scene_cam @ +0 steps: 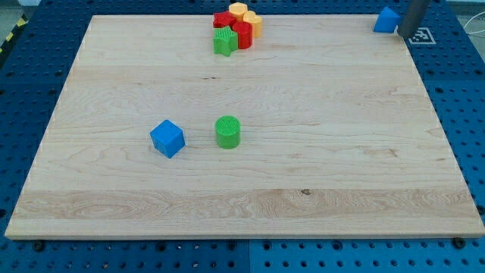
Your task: Move blue cube towards center right
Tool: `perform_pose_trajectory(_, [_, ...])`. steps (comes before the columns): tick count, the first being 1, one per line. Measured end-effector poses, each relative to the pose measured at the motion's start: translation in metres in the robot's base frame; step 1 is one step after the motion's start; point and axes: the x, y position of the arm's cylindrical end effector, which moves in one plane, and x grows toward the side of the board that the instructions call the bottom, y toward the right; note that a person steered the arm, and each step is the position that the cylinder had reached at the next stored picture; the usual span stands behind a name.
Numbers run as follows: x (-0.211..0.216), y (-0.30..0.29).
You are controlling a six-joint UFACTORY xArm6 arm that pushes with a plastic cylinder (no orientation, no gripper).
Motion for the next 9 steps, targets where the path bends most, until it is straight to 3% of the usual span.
perform_pose_trajectory(2, [0.091, -0.135])
perform_pose_trajectory(5, [0.125, -0.454])
perform_pose_trajectory(6, [0.149, -0.483])
perform_pose_trajectory(8, [0.248, -0.482])
perform_pose_trajectory(9, [0.251, -0.464])
